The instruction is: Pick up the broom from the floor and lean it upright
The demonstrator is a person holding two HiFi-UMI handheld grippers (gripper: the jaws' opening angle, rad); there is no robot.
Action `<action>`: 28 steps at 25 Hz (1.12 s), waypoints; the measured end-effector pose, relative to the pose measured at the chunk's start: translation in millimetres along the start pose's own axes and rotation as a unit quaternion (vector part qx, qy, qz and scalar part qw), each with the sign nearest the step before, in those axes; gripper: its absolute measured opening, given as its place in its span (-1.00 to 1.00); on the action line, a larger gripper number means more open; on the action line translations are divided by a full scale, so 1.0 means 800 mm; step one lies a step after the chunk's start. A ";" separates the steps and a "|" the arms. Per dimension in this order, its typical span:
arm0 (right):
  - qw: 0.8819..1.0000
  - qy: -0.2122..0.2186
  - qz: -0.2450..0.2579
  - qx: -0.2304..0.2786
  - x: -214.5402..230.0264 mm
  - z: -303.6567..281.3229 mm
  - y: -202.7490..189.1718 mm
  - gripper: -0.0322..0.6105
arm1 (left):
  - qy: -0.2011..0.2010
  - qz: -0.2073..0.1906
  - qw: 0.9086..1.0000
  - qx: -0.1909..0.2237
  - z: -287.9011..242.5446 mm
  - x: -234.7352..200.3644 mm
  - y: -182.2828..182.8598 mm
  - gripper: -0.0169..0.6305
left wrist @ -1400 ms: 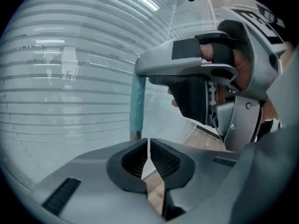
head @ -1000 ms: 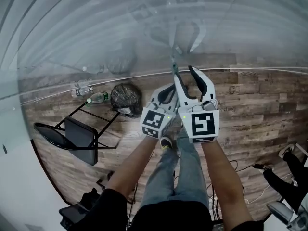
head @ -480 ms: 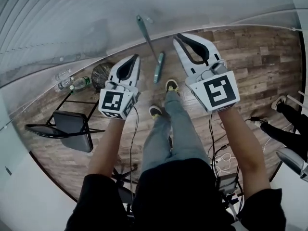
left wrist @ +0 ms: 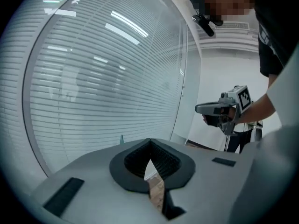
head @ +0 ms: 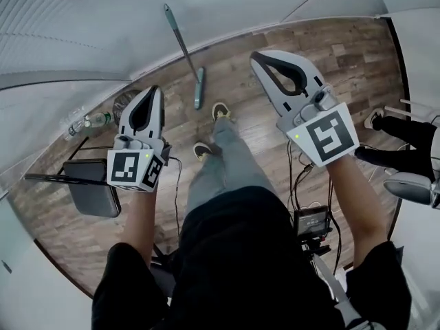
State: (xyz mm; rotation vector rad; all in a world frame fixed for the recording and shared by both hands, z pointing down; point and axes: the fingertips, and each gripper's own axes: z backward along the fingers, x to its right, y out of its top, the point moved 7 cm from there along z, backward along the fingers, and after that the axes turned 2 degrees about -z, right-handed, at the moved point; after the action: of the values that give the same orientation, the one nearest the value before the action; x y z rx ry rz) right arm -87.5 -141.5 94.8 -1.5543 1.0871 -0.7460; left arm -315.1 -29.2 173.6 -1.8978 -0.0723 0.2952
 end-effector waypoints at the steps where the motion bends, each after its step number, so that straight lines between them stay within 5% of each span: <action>1: 1.000 -0.005 0.004 0.003 -0.013 0.020 0.011 -0.84 | 0.000 0.004 1.000 0.010 0.022 0.014 0.011 -0.92; 7: 0.998 -0.044 -0.008 0.051 -0.101 0.122 0.066 -0.84 | 0.000 -0.011 0.998 0.066 0.145 0.083 0.067 -0.93; 16: 0.993 -0.100 -0.029 0.060 -0.189 0.214 0.086 -0.84 | -0.016 -0.014 0.993 0.118 0.253 0.136 0.088 -0.93; 28: 0.988 -0.069 -0.088 0.109 -0.168 0.266 0.104 -0.84 | 0.006 -0.031 0.992 0.126 0.267 0.238 0.126 -0.92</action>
State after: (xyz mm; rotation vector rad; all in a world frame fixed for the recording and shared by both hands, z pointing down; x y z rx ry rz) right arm 25.1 63.2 -30.7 -1.5024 0.7473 -0.8339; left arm -191.8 169.7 -19.7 -1.6430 -0.0812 0.2383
